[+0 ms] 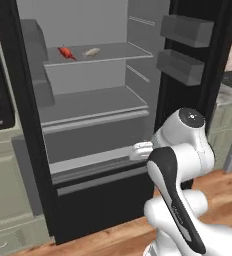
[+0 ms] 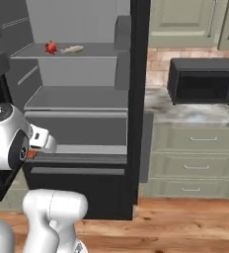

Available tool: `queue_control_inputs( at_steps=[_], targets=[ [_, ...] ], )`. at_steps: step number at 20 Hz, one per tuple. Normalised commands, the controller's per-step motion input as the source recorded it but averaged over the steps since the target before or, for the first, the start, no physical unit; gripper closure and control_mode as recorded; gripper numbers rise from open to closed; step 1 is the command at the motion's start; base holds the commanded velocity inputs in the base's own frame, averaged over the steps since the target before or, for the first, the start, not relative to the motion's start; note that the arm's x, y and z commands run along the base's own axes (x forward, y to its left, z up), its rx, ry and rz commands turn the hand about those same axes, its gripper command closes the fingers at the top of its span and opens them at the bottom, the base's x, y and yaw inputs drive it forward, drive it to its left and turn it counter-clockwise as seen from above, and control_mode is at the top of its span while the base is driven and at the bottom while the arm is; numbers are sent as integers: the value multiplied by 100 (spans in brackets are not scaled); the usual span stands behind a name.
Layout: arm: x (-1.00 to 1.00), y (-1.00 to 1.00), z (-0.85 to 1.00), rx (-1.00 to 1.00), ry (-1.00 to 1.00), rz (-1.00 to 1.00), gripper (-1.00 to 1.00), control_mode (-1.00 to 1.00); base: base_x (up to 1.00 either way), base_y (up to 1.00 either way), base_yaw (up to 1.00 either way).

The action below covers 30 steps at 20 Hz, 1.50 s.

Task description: Gather the carrot and sweet potato from the fridge and place them on a tray on the dining counter. Then gather the fishs from the fridge and place them on the other tray.

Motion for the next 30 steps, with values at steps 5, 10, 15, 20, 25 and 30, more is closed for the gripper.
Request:
queue_control_inputs(
  at_steps=[5,10,15,20,25,30],
  targets=[
    [0,0,0,0,0,0,100,100,-91,-7,-14],
    [0,0,0,0,0,0,100,100,-76,-3,-23],
    [0,0,0,0,0,0,100,100,-80,-13,-27],
    [0,0,0,0,0,0,100,100,-75,-17,-32],
    [0,0,0,0,0,0,100,100,-56,-17,-45],
    [0,0,0,0,0,0,100,100,-52,-21,-49]
  ],
)
